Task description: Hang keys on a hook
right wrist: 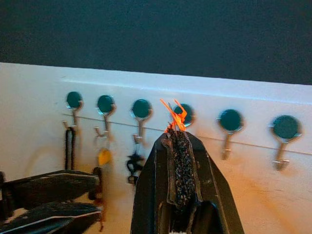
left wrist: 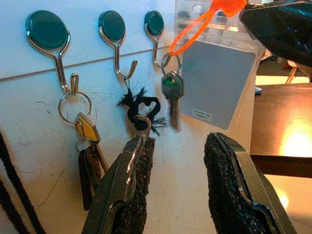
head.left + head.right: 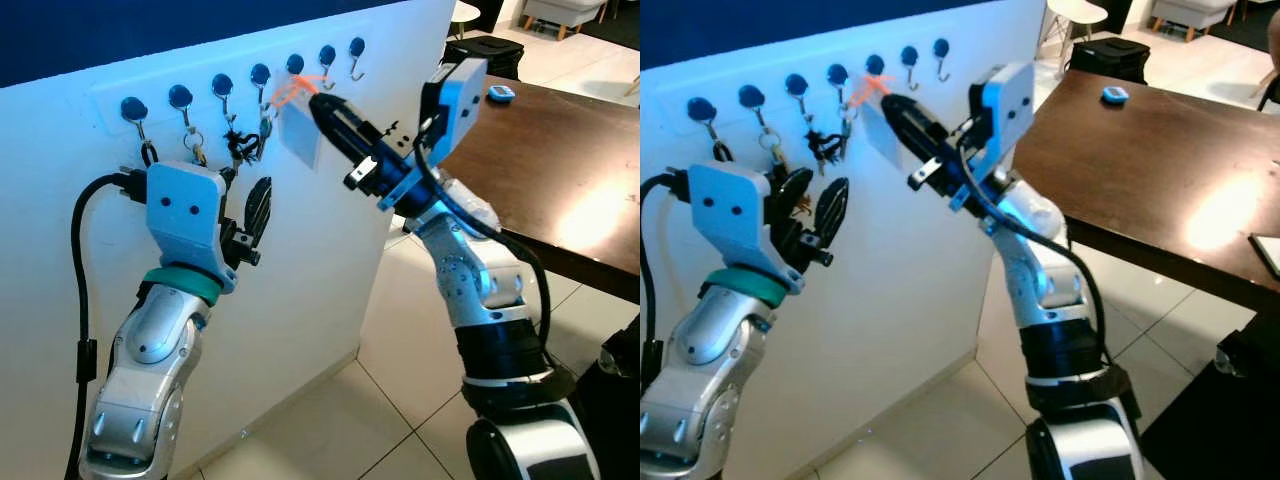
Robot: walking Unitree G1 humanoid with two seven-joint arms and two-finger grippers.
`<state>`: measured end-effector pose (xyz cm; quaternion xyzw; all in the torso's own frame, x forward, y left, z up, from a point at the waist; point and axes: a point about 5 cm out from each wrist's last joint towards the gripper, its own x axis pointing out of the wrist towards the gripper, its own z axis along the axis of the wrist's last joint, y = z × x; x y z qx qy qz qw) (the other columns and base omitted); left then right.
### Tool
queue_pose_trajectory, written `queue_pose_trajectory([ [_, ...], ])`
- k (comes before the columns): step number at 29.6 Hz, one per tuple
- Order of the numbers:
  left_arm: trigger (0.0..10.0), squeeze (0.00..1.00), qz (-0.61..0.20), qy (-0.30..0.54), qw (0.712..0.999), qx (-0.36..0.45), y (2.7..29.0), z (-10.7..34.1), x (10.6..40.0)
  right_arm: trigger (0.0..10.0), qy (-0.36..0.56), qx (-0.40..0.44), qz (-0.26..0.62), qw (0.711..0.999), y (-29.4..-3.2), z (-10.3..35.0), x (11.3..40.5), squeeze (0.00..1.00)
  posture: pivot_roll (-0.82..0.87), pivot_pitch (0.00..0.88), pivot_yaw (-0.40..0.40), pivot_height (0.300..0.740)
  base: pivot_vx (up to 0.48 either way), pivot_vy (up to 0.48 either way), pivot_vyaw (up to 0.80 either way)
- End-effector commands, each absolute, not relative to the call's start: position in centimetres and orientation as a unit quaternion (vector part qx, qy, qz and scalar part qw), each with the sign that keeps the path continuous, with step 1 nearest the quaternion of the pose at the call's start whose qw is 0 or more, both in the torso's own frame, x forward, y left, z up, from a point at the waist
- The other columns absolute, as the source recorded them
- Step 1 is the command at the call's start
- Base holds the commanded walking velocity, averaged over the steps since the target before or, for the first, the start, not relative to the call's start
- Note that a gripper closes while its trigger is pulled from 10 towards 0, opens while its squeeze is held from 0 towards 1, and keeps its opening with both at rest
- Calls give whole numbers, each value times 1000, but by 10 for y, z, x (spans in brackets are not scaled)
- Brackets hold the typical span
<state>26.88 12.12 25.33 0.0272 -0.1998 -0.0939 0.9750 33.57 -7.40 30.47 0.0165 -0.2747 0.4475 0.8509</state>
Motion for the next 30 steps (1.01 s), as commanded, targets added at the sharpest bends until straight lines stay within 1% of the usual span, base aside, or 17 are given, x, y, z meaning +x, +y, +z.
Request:
queue_pose_trajectory([
  [1, 10000, 0, -89, -192, 977, 32, 122, 251, 268, 10000, -270, 9, 462, 845, -70, 301, 331, 0, -39, 17, 69, 740, 0, 0, 0],
  [10, 10000, 0, -95, -189, 977, 30, 120, 250, 269, 10000, -260, 5, 484, 836, -72, 295, 323, 0, -50, 20, 76, 740, 0, 0, 0],
  [19, 10000, 0, -94, -189, 977, 30, 121, 250, 269, 10000, -265, 5, 480, 836, -72, 298, 324, 0, -45, 20, 75, 740, 0, 0, 0],
  [25, 10000, 0, -91, -188, 977, 31, 122, 250, 269, 10000, -286, 8, 470, 835, -71, 311, 328, 0, -42, 18, 73, 740, 0, 0, 0],
  [30, 10000, 0, -91, -188, 977, 31, 121, 249, 269, 10000, -299, 14, 452, 840, -73, 318, 331, 0, -42, 14, 71, 740, 0, 0, 0],
])
